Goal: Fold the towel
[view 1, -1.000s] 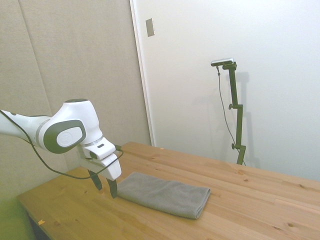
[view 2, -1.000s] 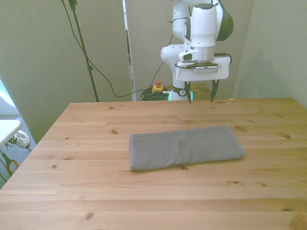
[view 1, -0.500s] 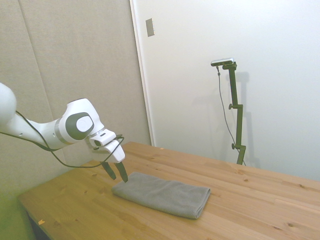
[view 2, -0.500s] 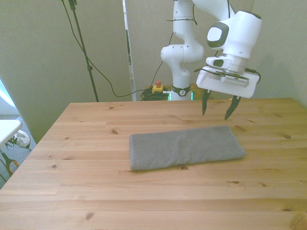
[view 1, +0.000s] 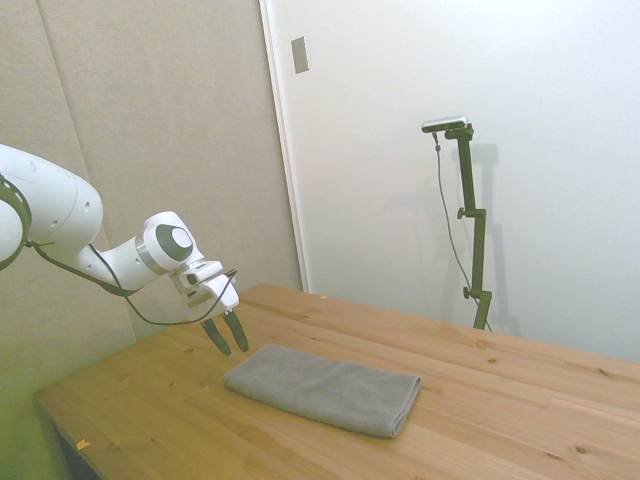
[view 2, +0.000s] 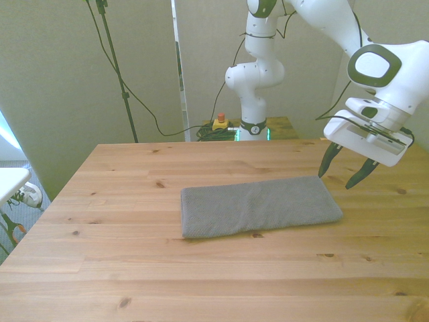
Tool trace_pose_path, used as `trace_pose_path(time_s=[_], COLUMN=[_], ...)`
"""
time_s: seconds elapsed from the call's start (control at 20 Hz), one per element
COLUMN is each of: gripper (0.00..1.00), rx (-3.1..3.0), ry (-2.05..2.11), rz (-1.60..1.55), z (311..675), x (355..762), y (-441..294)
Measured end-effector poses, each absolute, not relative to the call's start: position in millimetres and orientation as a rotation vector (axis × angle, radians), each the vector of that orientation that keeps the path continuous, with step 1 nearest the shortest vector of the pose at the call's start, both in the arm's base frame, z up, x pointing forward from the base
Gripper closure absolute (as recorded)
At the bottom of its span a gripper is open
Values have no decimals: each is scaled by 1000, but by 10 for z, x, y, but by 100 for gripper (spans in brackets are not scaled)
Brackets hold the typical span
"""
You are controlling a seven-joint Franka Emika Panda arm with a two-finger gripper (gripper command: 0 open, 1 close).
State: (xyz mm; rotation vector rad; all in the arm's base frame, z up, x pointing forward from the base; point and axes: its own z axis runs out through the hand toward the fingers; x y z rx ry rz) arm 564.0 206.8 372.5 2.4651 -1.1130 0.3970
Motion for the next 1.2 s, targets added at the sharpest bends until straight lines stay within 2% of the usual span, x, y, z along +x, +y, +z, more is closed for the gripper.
trace_pose_path(time_s=[0.4,0.75,0.8,1.2], gripper=[0,0,100,100], rx=[2401,2327,2325,2344], ry=[-1035,-1026,-1030,-1048], rz=[432,430,431,464], z=[3547,3384,3382,3391], x=[5644,5682,5690,5759], y=[2066,1779,1753,1629])
